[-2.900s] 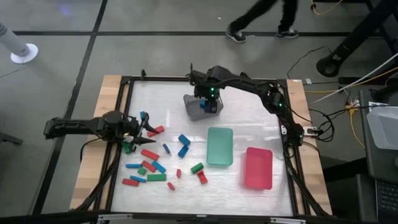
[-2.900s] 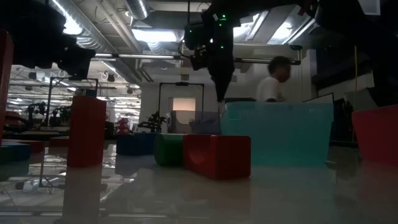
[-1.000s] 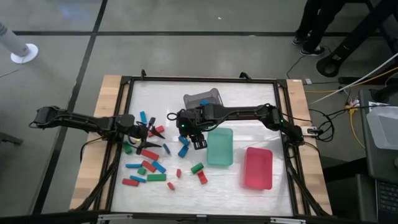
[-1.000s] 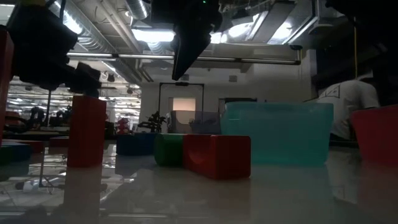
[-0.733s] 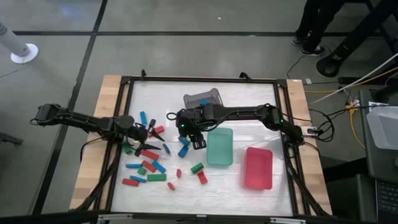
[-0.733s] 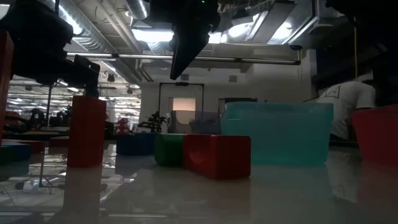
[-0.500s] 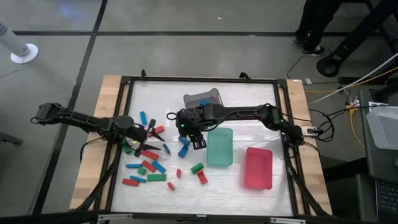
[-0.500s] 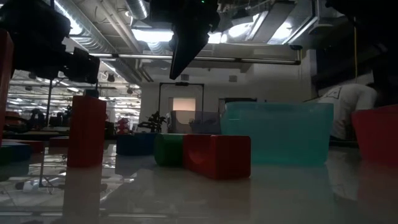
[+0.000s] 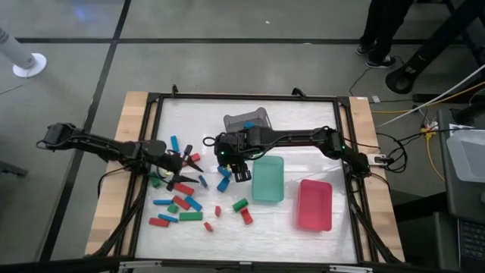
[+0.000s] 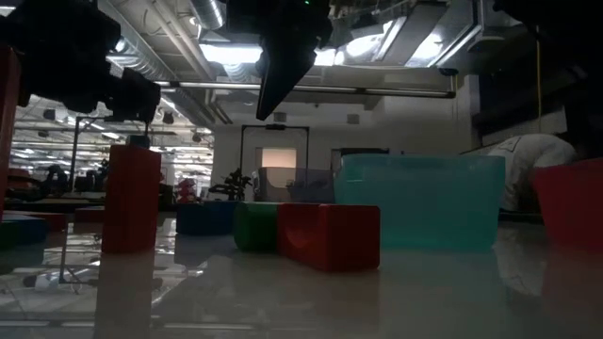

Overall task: Sort blocks
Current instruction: Put the blue block into the gray bin

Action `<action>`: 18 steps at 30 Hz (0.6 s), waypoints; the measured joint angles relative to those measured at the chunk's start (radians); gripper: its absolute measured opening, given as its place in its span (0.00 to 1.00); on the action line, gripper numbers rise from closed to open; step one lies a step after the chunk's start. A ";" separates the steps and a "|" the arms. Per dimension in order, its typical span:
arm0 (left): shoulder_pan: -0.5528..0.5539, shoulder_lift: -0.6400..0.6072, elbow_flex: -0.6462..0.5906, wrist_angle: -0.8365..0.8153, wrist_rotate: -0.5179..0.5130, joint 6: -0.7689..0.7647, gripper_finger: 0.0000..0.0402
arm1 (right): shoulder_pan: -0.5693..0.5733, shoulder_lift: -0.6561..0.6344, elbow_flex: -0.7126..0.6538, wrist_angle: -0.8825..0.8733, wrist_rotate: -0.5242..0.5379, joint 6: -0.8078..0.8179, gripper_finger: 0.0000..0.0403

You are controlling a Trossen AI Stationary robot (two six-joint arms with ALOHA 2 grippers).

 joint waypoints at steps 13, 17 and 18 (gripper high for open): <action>0.001 0.113 0.000 -0.026 0.000 0.061 0.46 | 0.000 0.000 0.000 0.000 0.000 0.000 0.51; 0.001 0.151 0.000 -0.020 -0.001 0.079 0.46 | 0.000 0.000 0.000 0.000 0.000 0.000 0.51; 0.001 0.164 0.000 -0.008 -0.002 0.080 0.46 | 0.000 0.000 0.000 0.000 0.000 0.000 0.51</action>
